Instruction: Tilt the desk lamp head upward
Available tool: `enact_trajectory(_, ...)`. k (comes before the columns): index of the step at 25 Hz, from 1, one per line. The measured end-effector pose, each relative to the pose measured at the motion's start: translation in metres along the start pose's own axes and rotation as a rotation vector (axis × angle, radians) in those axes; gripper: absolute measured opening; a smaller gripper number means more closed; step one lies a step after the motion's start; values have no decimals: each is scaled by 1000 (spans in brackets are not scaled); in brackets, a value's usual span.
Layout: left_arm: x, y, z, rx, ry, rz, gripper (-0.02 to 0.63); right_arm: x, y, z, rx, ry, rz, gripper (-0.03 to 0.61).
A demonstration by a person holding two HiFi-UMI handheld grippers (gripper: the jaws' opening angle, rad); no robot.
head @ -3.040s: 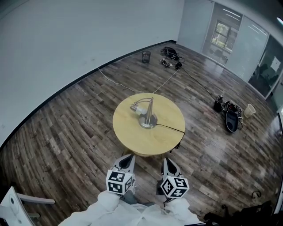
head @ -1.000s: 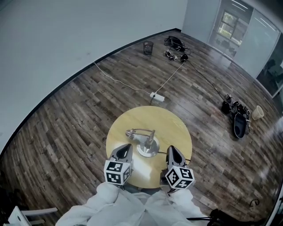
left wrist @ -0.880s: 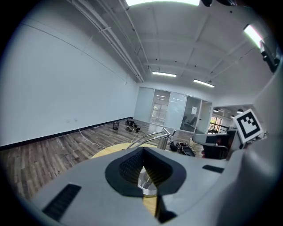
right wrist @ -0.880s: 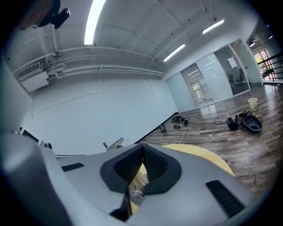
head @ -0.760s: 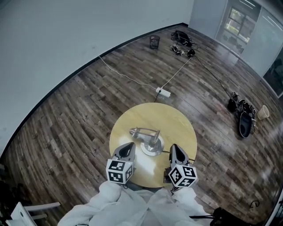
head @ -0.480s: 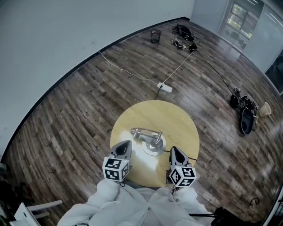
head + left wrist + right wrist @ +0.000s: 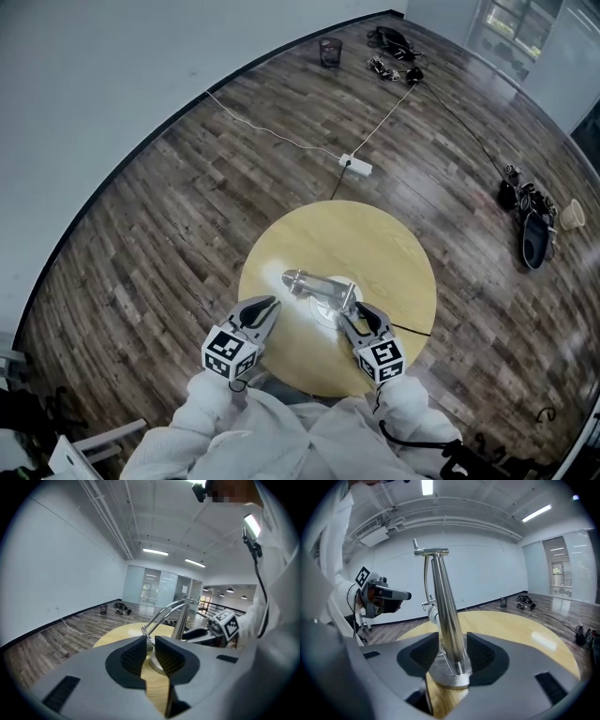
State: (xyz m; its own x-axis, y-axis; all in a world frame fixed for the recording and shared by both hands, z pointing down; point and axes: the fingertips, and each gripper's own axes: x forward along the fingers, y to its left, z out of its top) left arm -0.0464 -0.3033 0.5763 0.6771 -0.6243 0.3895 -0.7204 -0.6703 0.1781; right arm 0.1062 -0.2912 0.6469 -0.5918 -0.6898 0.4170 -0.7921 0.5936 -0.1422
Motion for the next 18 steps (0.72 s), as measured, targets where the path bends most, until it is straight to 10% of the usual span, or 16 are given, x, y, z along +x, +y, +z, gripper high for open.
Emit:
enact_trajectory(7, 36, 18, -30, 38, 119, -260, 337, 32, 0, 11, -102, 6, 118, 178)
enact_trajectory(13, 81, 43, -50, 342, 218, -481, 342, 40, 6, 13, -154, 33, 168, 178)
enact_trajectory(18, 93, 36, -48, 410, 194, -674, 256, 44, 6, 12, -140, 41, 167, 178)
